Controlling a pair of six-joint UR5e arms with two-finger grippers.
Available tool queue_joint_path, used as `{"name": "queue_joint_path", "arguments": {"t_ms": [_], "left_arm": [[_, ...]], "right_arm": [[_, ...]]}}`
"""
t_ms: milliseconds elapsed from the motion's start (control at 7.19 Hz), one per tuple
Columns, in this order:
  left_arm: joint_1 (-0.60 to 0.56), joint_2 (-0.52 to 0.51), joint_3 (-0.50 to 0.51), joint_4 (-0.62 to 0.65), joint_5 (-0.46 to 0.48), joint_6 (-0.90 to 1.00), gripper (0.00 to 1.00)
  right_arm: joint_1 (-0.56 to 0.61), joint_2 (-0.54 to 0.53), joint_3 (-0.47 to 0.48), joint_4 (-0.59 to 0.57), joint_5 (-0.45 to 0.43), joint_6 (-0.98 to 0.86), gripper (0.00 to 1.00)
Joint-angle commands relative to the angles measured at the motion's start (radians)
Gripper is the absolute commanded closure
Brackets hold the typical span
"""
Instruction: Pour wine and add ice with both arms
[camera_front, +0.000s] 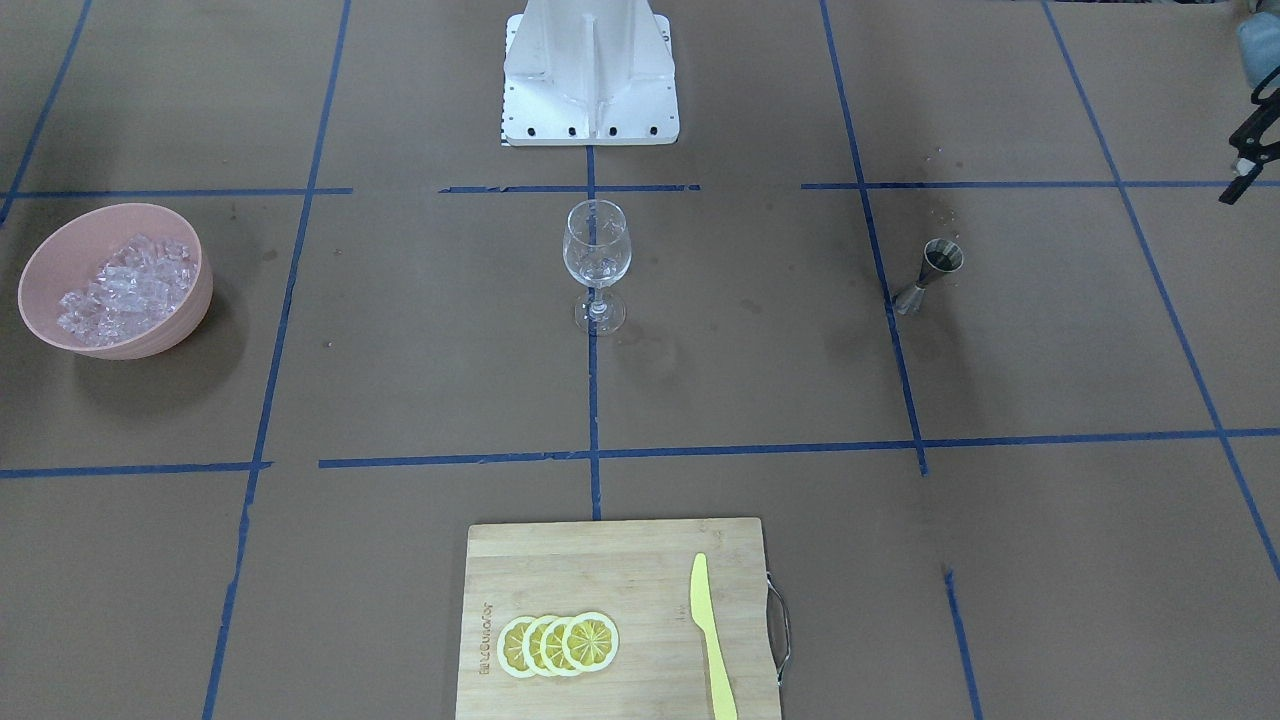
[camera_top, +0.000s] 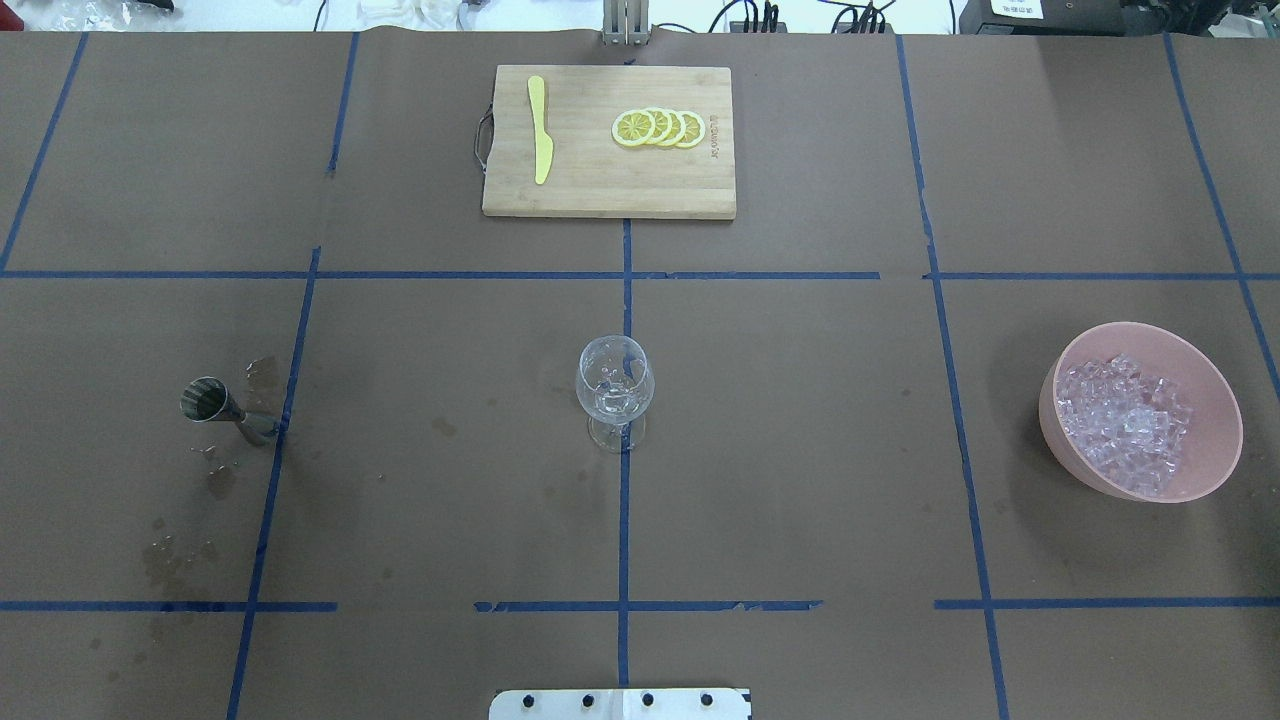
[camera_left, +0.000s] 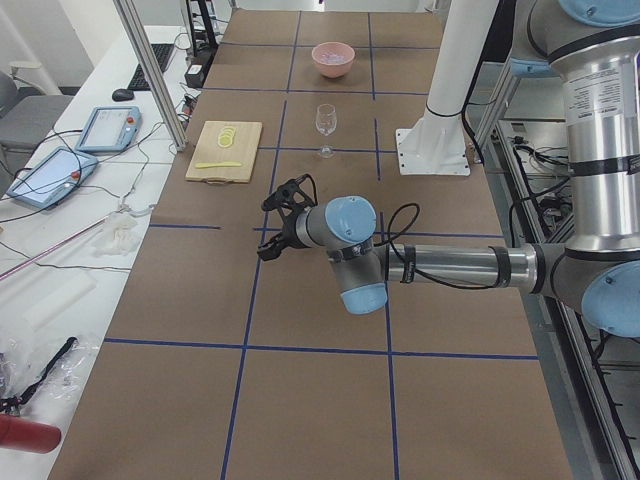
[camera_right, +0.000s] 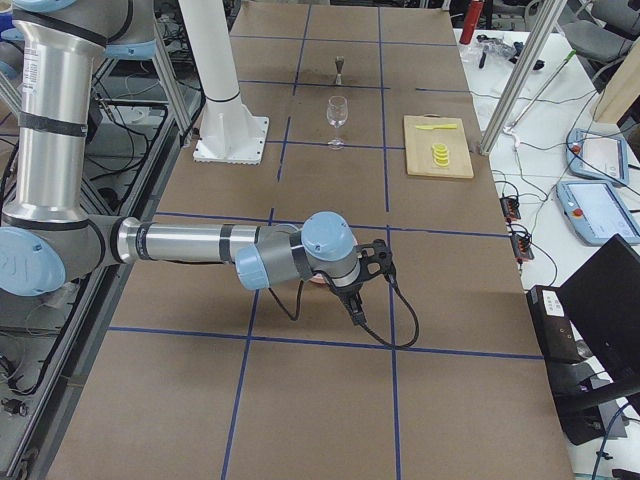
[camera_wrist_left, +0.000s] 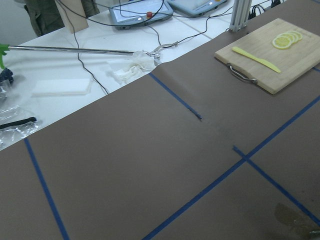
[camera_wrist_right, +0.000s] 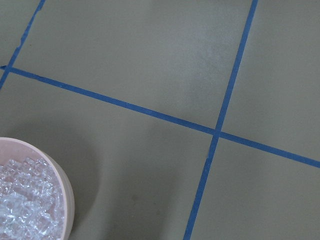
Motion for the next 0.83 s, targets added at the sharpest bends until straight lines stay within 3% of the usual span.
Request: {"name": "queue_joint_path", "arguments": {"t_ms": [0,139,417,695], "left_arm": [[0.241,0.002,-0.055,-0.063,0.298,-0.230,0.00],[0.341,0.008,-0.079,-0.064,0.433,-0.267,0.00],[0.594,0.045,-0.116,-0.066,0.842,-0.280,0.00],[0.795,0.062,-0.116,-0.064,1.157,-0.283,0.00]], "right_arm": [[0.002,-0.009,0.001,0.017,0.008,0.009,0.00],[0.001,-0.012,0.014,0.037,0.005,0.009,0.00],[0.001,-0.035,0.016,0.089,0.005,0.102,0.00],[0.001,-0.052,0.015,0.161,0.005,0.154,0.00]]}}
